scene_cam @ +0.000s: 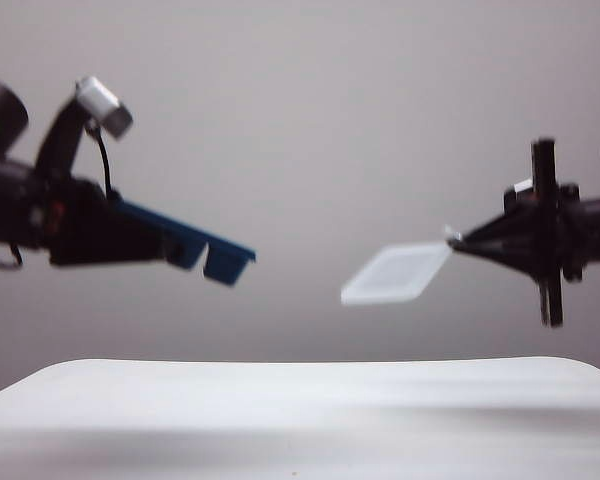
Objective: Pick up the ice cube tray, remove its lid, and then place both the tray and the lid back on the table.
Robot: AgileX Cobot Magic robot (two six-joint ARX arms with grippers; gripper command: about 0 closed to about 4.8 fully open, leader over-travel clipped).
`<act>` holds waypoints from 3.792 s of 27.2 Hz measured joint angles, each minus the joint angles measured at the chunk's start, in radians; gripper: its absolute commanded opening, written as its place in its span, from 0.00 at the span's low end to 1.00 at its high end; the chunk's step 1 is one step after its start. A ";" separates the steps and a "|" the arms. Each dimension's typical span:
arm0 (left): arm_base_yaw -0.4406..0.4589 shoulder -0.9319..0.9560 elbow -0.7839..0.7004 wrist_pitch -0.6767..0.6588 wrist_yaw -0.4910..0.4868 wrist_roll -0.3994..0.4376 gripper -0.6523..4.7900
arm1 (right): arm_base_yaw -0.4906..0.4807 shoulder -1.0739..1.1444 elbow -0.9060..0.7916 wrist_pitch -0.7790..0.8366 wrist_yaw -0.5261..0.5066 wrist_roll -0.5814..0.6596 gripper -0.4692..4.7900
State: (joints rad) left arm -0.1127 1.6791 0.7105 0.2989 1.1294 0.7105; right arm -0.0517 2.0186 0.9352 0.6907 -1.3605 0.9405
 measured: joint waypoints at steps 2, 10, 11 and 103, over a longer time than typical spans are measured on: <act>0.000 0.052 0.000 0.035 0.002 -0.008 0.51 | -0.001 0.030 0.001 0.000 0.003 -0.005 0.08; 0.000 0.192 0.001 0.155 0.003 -0.009 0.51 | -0.046 0.144 0.000 -0.019 0.066 -0.031 0.08; 0.000 0.220 0.001 0.158 0.001 -0.009 0.51 | -0.053 0.158 -0.002 -0.028 0.080 -0.034 0.08; -0.038 -1.677 -0.520 -0.549 -1.176 -0.798 0.71 | 0.035 -2.003 -0.666 -0.931 1.279 -0.660 0.07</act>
State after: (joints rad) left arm -0.1509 0.0021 0.1905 -0.2497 -0.0467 -0.0875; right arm -0.0170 0.0154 0.2695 -0.2405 -0.0814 0.2802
